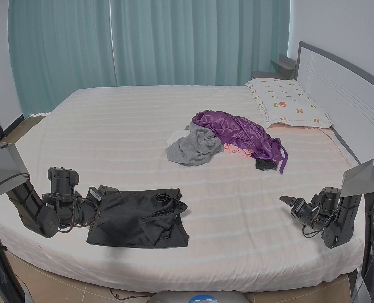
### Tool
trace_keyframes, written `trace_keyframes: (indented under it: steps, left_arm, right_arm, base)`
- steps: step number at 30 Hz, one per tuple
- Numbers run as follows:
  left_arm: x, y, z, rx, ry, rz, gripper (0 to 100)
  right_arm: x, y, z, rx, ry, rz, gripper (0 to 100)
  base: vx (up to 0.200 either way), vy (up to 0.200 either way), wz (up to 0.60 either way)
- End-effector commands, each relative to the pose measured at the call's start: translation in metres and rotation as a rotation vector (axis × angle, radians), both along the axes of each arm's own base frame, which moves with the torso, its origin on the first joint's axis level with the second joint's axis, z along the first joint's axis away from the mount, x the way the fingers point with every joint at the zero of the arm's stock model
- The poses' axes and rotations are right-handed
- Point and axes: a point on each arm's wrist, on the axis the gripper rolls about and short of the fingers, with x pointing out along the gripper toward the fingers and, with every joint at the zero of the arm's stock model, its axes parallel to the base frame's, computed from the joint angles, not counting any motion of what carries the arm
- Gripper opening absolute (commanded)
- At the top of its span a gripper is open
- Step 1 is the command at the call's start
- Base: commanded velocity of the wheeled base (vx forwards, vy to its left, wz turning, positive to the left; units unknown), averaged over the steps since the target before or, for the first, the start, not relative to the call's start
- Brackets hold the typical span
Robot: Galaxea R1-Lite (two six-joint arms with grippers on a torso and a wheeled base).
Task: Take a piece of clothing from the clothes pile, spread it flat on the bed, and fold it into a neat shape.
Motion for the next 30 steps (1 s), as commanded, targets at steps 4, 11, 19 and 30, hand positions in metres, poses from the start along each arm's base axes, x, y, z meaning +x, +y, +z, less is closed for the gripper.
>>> trace_keyframes:
  steps: [4, 11, 19, 30]
  left_arm:
    - [-0.0231, 0.0060, -0.0107, -0.013, -0.013, -0.007, 100]
    - [-0.0230, 0.0092, -0.0117, -0.017, -0.033, 0.007, 100]
    - [-0.0229, 0.0123, -0.0122, -0.021, -0.030, 0.019, 100]
    - [-0.0291, 0.0148, -0.0132, -0.021, -0.015, 0.026, 100]
  right_arm:
    - [-0.0143, 0.0099, 0.0022, 0.002, 0.008, 0.028, 100]
    - [-0.0134, 0.0103, 0.0011, 0.000, 0.008, 0.027, 100]
    - [-0.0134, 0.0103, 0.0011, -0.001, 0.007, 0.027, 100]
    - [-0.0164, 0.0127, 0.0061, 0.001, 0.005, 0.032, 100]
  base:
    - [0.000, 0.150, 0.00]
    - [0.000, 0.000, 0.00]
    - [0.000, 0.025, 0.00]
    - [0.000, 0.200, 0.00]
